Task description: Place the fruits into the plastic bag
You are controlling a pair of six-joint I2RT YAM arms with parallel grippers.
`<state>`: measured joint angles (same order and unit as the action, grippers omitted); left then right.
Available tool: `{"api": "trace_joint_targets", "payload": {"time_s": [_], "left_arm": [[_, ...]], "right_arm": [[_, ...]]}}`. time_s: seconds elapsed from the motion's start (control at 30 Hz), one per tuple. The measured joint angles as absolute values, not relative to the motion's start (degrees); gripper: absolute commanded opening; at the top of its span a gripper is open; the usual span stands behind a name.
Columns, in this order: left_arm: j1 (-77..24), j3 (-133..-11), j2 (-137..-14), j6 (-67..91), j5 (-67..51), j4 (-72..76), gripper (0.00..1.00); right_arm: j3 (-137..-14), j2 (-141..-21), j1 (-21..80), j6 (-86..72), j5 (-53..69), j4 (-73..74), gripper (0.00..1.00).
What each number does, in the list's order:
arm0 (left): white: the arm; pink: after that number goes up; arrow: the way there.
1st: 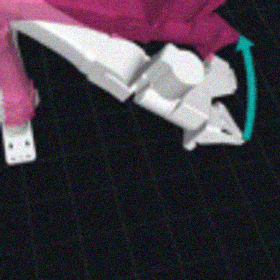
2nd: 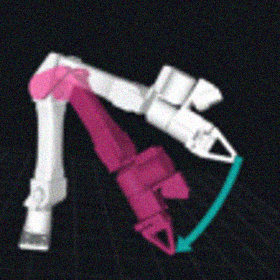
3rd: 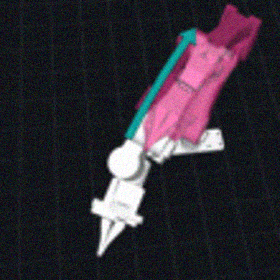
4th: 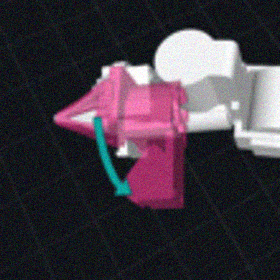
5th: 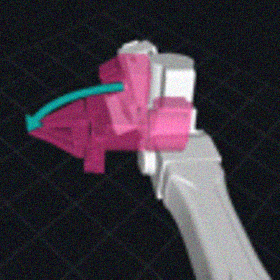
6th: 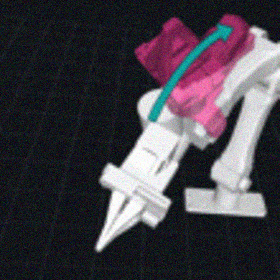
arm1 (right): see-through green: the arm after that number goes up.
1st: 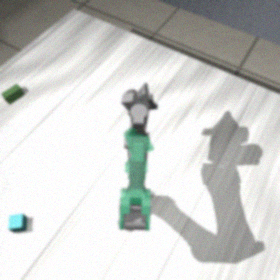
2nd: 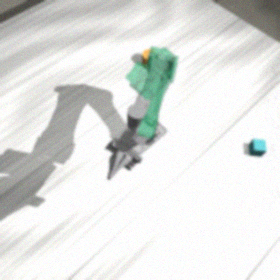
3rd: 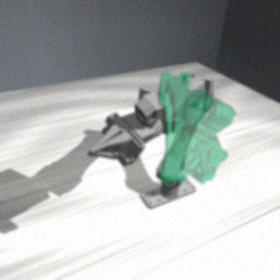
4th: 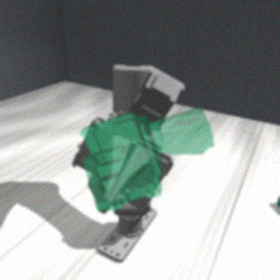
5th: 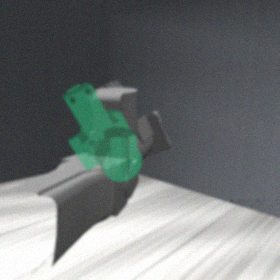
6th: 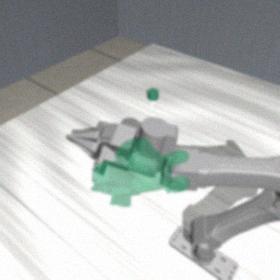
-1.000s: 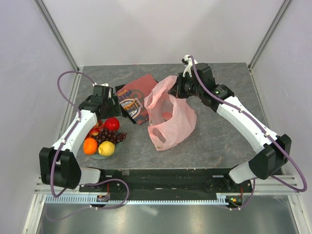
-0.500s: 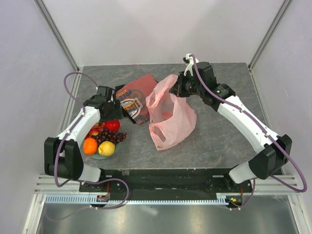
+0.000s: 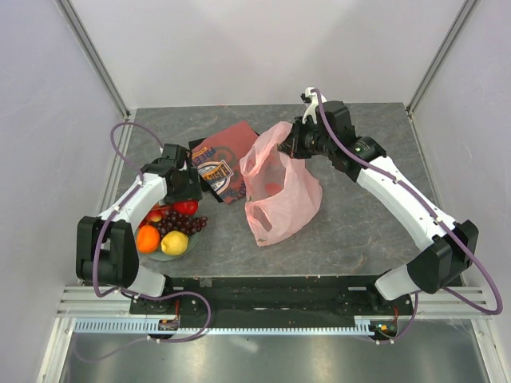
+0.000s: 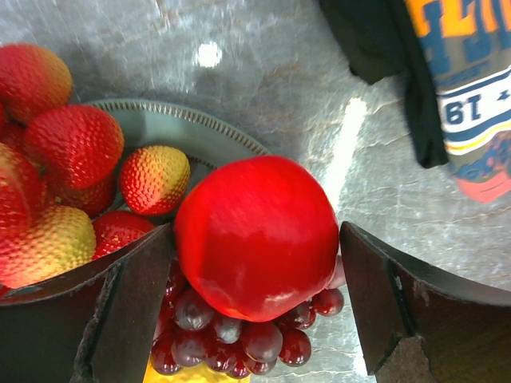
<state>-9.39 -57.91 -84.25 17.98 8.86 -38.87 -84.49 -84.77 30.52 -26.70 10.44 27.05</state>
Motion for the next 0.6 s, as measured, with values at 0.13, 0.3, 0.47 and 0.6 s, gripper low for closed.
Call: {"api": "trace_joint_targets", "payload": {"time_s": [0.13,0.3,0.47,0.6], "left_arm": [[-9.39,-56.93,-84.51,18.0,8.69,-38.85,0.86],[-9.37,-56.88,-84.51,18.02,8.38,-38.85,0.5],[-9.34,-56.88,-84.47,17.76,7.38,-38.85,0.37],[-9.28,-56.88,-84.18,17.72,6.52,-38.79,0.36]], "right_arm": [[-84.49,-84.77,30.52,-26.7,10.44,27.05,0.0],[-84.49,-84.77,30.39,-26.72,10.48,27.05,0.0],[-84.49,-84.77,30.2,-26.74,10.5,27.05,0.0],[-84.49,-84.82,30.15,-26.74,10.52,27.05,0.0]]}}
